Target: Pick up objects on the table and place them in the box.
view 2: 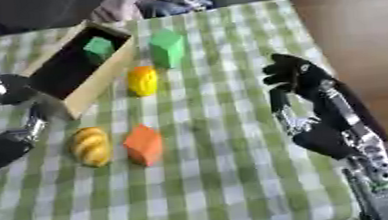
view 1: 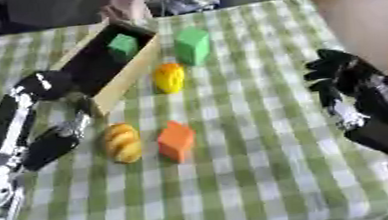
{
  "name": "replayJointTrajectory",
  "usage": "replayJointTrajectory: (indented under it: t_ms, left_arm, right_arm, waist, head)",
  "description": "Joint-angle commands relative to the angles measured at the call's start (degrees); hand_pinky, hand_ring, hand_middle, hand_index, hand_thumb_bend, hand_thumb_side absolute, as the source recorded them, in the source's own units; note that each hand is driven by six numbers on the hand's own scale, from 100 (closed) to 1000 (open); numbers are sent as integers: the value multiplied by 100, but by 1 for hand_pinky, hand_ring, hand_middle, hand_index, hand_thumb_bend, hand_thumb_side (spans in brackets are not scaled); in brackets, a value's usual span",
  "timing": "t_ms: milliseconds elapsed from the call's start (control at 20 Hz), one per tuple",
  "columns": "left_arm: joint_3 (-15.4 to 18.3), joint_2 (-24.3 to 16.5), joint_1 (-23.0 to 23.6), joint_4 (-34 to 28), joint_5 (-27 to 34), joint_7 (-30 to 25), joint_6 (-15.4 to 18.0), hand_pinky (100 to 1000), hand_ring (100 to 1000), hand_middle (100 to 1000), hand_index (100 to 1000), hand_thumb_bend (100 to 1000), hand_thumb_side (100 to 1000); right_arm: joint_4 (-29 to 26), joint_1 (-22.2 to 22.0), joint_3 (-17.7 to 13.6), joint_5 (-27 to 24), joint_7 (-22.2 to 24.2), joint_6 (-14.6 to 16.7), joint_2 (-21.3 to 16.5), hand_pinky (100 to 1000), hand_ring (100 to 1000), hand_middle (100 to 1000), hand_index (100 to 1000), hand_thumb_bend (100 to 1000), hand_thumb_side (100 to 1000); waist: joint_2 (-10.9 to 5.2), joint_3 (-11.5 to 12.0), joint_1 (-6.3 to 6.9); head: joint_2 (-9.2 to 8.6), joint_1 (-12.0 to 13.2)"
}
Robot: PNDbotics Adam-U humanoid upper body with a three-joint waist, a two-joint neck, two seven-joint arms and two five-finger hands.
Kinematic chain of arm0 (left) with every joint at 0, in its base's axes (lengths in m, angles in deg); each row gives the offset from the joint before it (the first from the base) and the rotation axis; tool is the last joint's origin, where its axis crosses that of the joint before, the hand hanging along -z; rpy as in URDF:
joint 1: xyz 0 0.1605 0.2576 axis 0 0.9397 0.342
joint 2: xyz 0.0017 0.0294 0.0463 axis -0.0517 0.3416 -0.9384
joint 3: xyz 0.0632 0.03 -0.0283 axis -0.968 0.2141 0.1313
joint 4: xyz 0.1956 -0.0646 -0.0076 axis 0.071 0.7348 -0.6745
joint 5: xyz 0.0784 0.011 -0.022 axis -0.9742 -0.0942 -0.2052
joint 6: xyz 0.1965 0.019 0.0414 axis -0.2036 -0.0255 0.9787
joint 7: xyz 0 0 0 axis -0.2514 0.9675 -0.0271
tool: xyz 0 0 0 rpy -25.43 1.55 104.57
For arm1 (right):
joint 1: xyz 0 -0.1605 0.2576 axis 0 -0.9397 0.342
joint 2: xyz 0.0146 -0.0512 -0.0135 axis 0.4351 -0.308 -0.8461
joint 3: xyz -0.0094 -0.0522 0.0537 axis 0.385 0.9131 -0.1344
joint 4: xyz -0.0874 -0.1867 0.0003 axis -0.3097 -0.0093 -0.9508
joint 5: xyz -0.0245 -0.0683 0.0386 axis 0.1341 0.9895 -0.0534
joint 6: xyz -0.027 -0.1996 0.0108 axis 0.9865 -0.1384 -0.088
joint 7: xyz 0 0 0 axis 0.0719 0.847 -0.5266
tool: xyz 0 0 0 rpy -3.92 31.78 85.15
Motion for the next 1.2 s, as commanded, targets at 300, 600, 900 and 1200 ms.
replayJointTrajectory:
  t_ms: [300, 600, 900, 1200]
  left_arm:
    - [90, -140, -22, -117, -118, -201, 98, 726, 696, 758, 757, 263, 525]
    - [96, -174, -31, -117, -158, -227, 129, 728, 702, 762, 762, 261, 517]
    - [102, -548, -8, -117, -457, -593, 250, 753, 735, 794, 825, 287, 461]
    - [-41, -1359, 33, -117, -698, -1274, 314, 762, 741, 804, 849, 364, 418]
  right_arm:
    - [-104, 33, -48, -18, 51, 35, -74, 716, 870, 802, 952, 100, 470]
    - [-93, 35, -53, -50, 104, 51, -80, 716, 882, 805, 954, 100, 470]
    - [-97, 31, -73, -5, 82, 48, -92, 712, 836, 783, 951, 100, 470]
    - [-91, 22, -80, 18, -11, 47, -111, 707, 826, 771, 950, 100, 470]
  waist:
    - [-129, -14, -52]
    - [-132, -22, -46]
    - [-137, -54, -25]
    - [-145, -101, 7]
  head:
    - [26, -2]
    - [26, -5]
    - [26, -5]
    - [26, -3]
